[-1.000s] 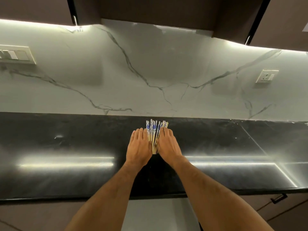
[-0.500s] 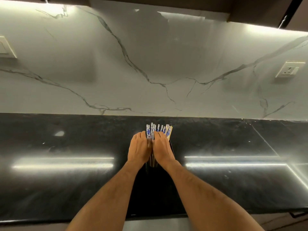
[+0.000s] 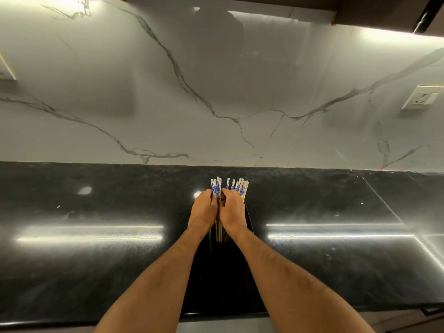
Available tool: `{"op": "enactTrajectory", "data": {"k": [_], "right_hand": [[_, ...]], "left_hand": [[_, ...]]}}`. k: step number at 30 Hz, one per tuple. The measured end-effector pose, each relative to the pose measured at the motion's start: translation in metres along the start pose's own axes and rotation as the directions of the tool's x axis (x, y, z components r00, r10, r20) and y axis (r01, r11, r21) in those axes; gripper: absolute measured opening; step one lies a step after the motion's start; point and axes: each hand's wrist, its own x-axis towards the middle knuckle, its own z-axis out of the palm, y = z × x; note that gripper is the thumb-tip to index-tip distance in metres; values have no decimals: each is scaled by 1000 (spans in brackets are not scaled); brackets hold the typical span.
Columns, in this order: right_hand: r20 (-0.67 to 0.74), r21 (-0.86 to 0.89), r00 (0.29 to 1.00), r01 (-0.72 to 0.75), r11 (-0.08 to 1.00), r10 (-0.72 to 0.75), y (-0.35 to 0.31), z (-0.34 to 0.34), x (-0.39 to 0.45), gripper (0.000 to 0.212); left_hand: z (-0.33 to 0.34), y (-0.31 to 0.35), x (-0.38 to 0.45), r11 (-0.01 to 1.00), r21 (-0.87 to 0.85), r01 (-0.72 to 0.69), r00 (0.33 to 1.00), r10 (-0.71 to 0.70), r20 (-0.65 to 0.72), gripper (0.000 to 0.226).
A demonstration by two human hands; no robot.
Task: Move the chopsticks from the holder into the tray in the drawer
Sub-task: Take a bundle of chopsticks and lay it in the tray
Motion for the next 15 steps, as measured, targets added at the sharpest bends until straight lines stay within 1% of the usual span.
{"op": "enactTrajectory", "data": {"k": [4, 7, 9, 12, 15], "right_hand": [[-25, 80, 997, -72, 994, 74, 0, -3, 1, 11], [2, 147, 991, -132, 980, 133, 0, -6, 2, 17], [21, 162, 990, -141, 977, 139, 0, -7, 2, 21], [23, 163, 992, -130, 978, 128, -1, -8, 1, 12], [43, 207, 990, -140, 968, 134, 0, -9, -1, 13]], "left_hand": [[0, -2, -1, 998, 61, -22, 999, 24, -36, 24], [-3, -3, -4, 990, 124, -65, 995, 75, -73, 22], [-4, -3, -5, 982, 164, -93, 989, 110, -99, 20], [-4, 0, -8, 976, 186, -114, 985, 135, -105, 16], [-3, 0, -11, 978, 178, -107, 982, 132, -132, 15]]}}
